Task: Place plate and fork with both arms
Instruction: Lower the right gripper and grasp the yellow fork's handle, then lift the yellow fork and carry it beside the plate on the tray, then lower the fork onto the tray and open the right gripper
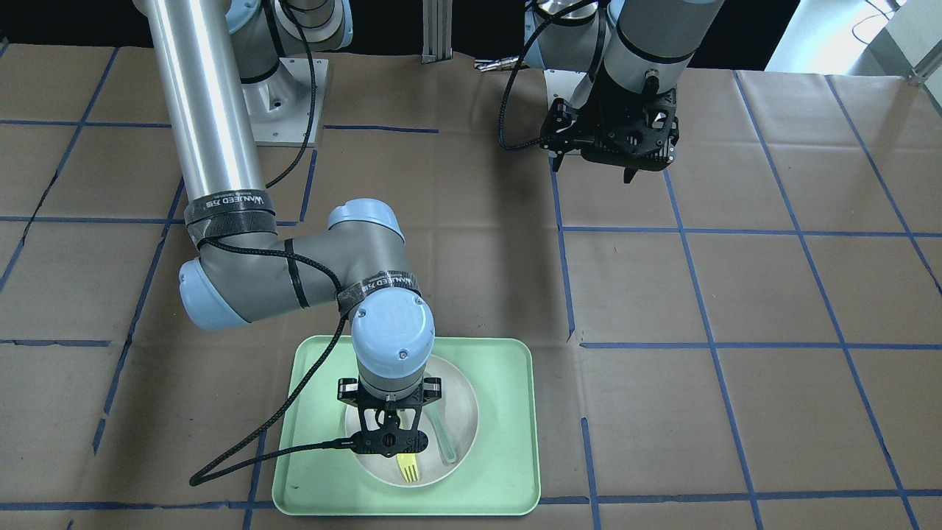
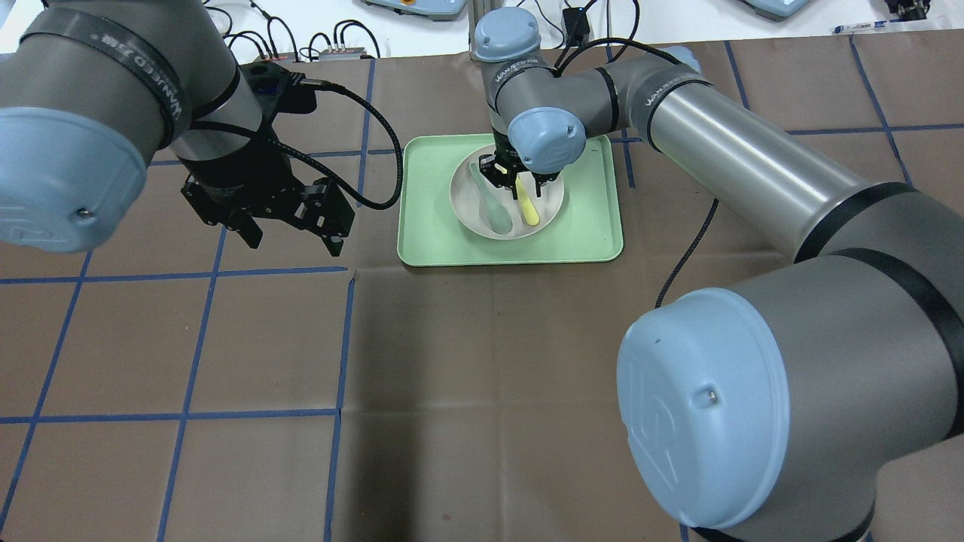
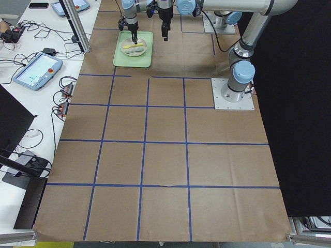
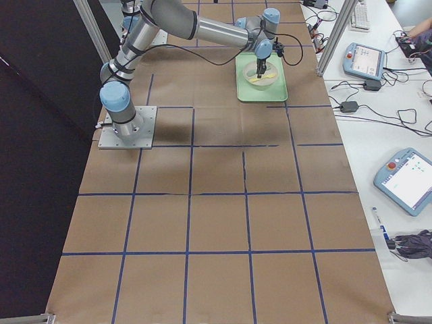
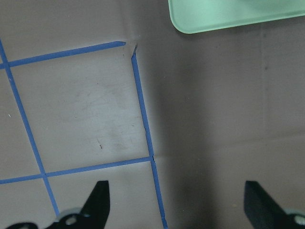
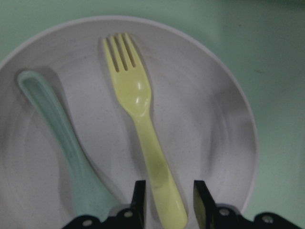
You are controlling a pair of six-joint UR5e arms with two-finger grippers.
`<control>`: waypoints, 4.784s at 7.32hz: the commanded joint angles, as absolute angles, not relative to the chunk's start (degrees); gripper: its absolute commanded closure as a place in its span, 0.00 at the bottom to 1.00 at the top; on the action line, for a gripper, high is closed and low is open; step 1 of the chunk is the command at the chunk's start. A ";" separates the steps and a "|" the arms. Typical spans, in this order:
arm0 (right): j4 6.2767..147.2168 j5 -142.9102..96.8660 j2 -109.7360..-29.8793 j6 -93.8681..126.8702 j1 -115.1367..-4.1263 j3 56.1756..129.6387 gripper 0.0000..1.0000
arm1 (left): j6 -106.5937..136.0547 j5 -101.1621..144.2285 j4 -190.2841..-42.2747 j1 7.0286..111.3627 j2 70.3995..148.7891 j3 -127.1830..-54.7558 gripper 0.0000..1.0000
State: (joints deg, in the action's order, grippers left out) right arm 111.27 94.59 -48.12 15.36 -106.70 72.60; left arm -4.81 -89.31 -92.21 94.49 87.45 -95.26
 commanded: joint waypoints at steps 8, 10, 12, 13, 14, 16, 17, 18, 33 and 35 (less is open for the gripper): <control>113.73 94.66 -45.53 15.21 -106.79 72.16 0.54 | -4.05 -88.86 -91.23 91.42 86.58 -95.19 0.00; 113.73 94.66 -45.53 15.29 -106.70 72.16 0.61 | -2.82 -89.56 -91.93 89.75 84.38 -95.27 0.00; 113.73 94.66 -45.61 15.38 -106.70 71.98 0.74 | -1.67 -89.74 -93.59 88.33 83.24 -95.27 0.00; 113.73 94.57 -45.70 15.38 -106.70 71.81 0.80 | -1.67 -89.74 -93.86 88.24 83.15 -95.27 0.00; 113.73 94.48 -45.79 15.38 -106.79 71.55 0.85 | -1.67 -89.74 -93.87 88.24 83.06 -95.27 0.00; 113.73 94.48 -45.88 15.73 -106.79 71.46 0.96 | -0.89 -89.65 -93.87 88.33 82.79 -95.36 0.00; 113.64 94.40 -46.23 15.73 -106.87 71.37 0.96 | 0.43 -89.65 -93.87 88.42 82.79 -95.27 0.00; 113.56 94.39 -46.49 15.82 -106.79 71.19 0.96 | 0.09 -89.65 -93.87 88.33 82.79 -95.36 0.00; 115.93 93.43 -51.33 12.66 -97.30 82.18 0.94 | 0.53 -89.56 -93.78 88.15 81.91 -96.77 0.00; 115.49 93.60 -51.85 12.66 -97.29 82.18 0.23 | 0.53 -89.56 -93.78 88.15 81.74 -97.03 0.00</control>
